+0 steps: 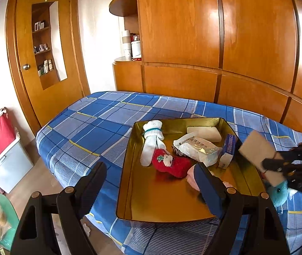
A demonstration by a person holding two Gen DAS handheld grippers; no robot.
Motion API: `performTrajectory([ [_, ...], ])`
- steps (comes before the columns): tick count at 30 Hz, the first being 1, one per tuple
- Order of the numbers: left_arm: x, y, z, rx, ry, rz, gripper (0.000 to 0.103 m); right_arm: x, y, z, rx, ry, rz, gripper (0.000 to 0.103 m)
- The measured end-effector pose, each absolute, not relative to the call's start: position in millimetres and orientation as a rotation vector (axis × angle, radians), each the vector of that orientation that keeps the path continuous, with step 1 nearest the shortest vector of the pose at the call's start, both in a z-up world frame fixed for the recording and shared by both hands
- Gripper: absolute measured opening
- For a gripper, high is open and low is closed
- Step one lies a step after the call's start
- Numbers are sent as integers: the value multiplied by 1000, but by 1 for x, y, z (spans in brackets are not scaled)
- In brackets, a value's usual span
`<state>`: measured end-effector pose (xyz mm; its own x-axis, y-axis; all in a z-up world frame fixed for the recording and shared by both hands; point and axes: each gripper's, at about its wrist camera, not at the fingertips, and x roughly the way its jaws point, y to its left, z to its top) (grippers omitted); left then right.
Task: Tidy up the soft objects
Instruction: 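Carry the white bandage roll over the gold tray with the right tool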
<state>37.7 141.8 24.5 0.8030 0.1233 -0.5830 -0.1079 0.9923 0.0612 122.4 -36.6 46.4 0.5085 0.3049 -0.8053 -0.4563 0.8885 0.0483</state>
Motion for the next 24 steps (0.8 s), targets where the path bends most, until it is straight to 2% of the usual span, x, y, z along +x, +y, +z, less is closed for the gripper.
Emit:
performTrajectory([
  [19, 39, 171, 9, -25, 670, 164, 85, 160, 24, -9, -351, 1154, 441, 21],
  [22, 40, 179, 6, -34, 679, 182, 85, 162, 25, -12, -343, 1152, 425, 23],
  [24, 39, 182, 4, -36, 682, 188, 85, 164, 24, -14, -328, 1147, 418, 29],
])
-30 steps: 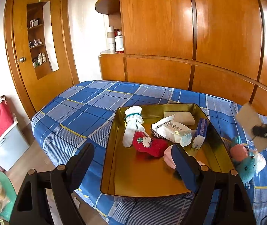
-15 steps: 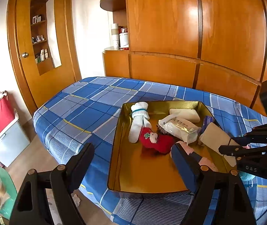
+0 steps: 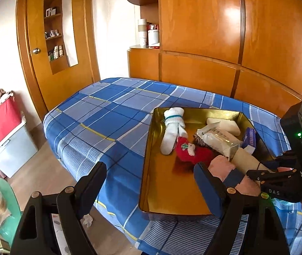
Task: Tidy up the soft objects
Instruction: 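Carry the white bandage roll over the gold tray with the right tool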
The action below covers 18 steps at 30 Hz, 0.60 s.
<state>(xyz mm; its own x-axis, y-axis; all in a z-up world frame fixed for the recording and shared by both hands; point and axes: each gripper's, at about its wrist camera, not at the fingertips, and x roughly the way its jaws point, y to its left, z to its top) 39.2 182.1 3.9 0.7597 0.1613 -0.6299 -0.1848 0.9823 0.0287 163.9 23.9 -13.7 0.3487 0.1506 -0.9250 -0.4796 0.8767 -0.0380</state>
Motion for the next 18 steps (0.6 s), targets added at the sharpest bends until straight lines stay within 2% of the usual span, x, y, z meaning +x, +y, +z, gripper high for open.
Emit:
performTrajectory([
  [5, 37, 187, 2, -47, 687, 198, 85, 166, 13, -8, -251, 1121, 392, 42],
  [18, 38, 179, 7, -41, 678, 181, 86, 156, -13, 21, -128, 1005, 334, 42],
])
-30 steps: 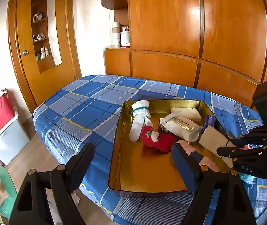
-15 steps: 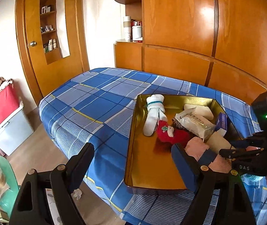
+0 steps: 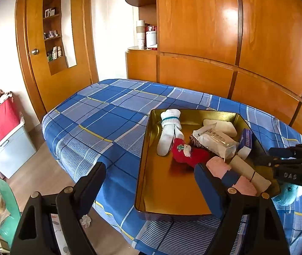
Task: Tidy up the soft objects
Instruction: 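Open the right tool to drop the bandage roll into the tray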
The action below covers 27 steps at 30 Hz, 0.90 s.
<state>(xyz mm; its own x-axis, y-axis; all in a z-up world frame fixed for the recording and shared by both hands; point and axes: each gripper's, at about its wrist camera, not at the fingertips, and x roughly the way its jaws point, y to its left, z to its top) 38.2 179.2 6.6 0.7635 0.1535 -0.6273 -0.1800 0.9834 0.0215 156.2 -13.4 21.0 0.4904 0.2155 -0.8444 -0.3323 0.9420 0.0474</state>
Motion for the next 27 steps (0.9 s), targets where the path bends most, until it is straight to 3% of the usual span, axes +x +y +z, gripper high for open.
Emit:
performTrajectory([
  [27, 41, 127, 11, 69, 686, 73, 86, 126, -120, 41, 64, 896, 144, 43],
])
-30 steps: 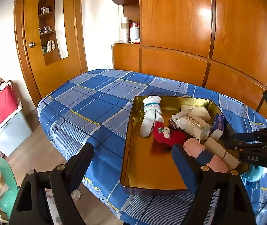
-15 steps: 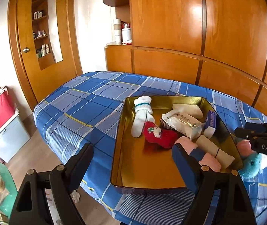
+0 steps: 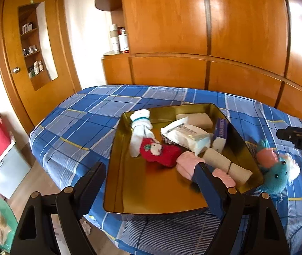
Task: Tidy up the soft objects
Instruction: 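Open the right tool to drop the bandage roll into the tray, then grasp the blue plush bunny with the left tool while the right tool moves to the plastic bag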
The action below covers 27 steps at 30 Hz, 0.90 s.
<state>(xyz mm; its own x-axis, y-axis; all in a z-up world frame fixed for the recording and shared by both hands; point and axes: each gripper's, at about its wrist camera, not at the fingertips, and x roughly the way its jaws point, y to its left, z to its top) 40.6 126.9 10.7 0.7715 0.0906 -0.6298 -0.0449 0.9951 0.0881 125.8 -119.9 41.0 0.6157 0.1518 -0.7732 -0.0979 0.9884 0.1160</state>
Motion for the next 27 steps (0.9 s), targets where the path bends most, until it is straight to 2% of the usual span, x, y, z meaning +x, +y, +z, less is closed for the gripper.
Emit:
performTrajectory([
  [16, 45, 68, 10, 180, 693, -63, 86, 104, -225, 27, 137, 902, -70, 43],
  [27, 54, -20, 16, 293, 709, -368, 85, 85, -305, -11, 305, 947, -224, 43],
])
